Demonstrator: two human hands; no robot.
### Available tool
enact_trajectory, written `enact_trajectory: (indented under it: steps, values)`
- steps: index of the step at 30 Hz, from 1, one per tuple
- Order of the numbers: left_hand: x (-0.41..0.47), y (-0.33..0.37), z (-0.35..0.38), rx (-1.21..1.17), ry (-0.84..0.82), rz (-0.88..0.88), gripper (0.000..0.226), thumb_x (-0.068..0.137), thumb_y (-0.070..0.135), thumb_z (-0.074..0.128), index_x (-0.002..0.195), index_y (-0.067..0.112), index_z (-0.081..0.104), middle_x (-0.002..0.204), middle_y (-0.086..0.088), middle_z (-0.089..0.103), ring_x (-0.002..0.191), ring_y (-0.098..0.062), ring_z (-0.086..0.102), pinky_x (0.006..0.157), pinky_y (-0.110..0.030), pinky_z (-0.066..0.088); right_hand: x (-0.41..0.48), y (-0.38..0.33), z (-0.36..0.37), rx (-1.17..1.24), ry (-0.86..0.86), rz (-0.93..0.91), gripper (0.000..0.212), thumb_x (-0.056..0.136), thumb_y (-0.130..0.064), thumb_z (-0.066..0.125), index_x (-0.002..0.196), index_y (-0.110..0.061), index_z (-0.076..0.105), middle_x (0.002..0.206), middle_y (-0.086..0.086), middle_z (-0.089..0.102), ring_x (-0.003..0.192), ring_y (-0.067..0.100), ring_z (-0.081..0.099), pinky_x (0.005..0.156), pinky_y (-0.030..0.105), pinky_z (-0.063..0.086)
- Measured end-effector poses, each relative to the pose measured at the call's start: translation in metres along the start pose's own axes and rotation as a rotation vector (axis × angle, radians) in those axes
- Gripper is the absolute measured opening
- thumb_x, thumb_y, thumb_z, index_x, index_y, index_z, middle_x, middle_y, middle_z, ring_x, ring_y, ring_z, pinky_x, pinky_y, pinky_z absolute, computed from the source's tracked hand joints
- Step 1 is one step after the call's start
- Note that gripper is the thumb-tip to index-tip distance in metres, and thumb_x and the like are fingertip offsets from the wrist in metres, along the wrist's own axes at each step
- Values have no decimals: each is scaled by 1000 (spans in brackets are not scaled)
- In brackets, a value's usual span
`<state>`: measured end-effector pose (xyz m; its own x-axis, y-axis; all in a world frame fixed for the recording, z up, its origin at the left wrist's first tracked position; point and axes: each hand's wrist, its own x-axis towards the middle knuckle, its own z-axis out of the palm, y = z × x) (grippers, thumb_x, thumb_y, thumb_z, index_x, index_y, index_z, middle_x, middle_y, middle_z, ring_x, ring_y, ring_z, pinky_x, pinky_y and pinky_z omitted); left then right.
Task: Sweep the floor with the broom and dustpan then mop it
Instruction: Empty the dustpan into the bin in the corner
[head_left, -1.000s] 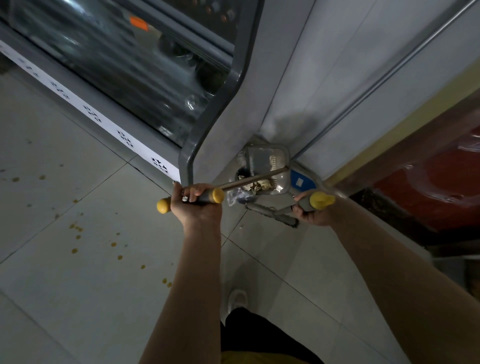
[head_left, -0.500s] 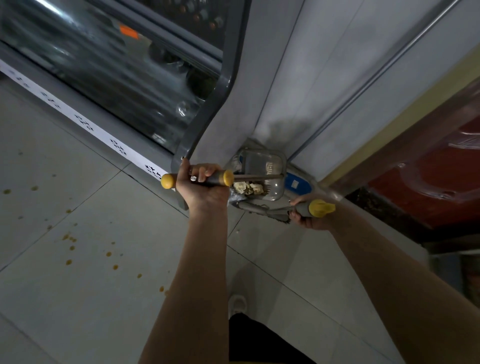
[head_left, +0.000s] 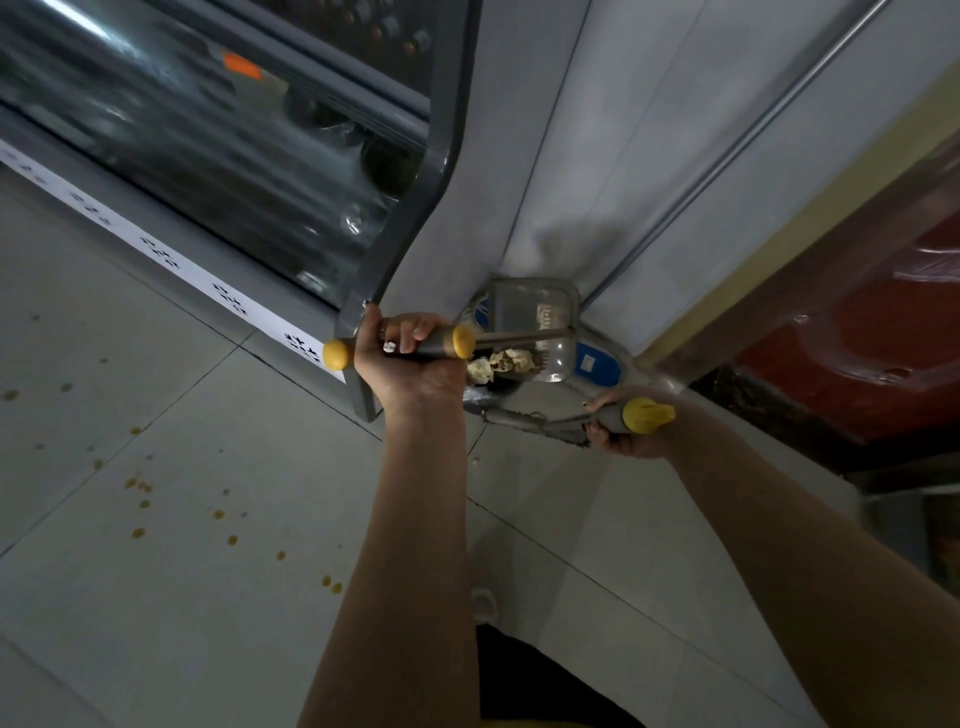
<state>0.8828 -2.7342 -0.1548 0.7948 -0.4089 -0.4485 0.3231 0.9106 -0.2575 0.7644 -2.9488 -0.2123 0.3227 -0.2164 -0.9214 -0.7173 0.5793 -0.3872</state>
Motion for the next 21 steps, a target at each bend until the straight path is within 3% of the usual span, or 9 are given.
enact_trajectory:
  steps: [5, 9, 11, 16, 21]
  values:
    - [1, 9, -8, -24, 11, 27, 57, 94, 19, 43, 37, 14, 36, 30, 5, 31, 23, -9, 32, 32, -12, 33, 2, -1, -5, 2, -9, -3, 7, 93, -5, 47, 89, 1, 48, 70, 14, 49, 35, 19, 56, 36, 20, 49]
    - [4, 23, -13, -75, 50, 54, 48, 93, 19, 46, 46, 14, 36, 32, 5, 32, 24, -9, 33, 32, -12, 34, 4, -1, -6, -7, -7, -11, 9, 94, -5, 47, 101, 0, 45, 57, 16, 55, 35, 18, 57, 36, 20, 49]
    - [4, 29, -14, -114, 62, 75, 45, 93, 18, 45, 49, 14, 34, 32, 5, 32, 23, -10, 33, 32, -12, 34, 4, -1, -6, -20, -1, -2, 13, 94, -5, 47, 105, 0, 43, 63, 15, 53, 35, 17, 56, 35, 20, 48]
    - [12, 49, -6, -253, 71, 141, 53, 93, 15, 42, 41, 11, 34, 30, 2, 31, 22, -14, 35, 34, -12, 36, 3, -1, -5, 3, -7, -15, 4, 94, -5, 47, 92, -1, 48, 70, 15, 48, 35, 17, 56, 34, 19, 47]
    - [14, 63, -2, -265, 116, 158, 45, 92, 16, 44, 48, 13, 36, 31, 2, 33, 24, -13, 37, 36, -12, 34, 5, 0, 1, 20, -11, -16, 6, 94, -4, 46, 90, -1, 48, 66, 15, 50, 34, 17, 56, 34, 19, 47]
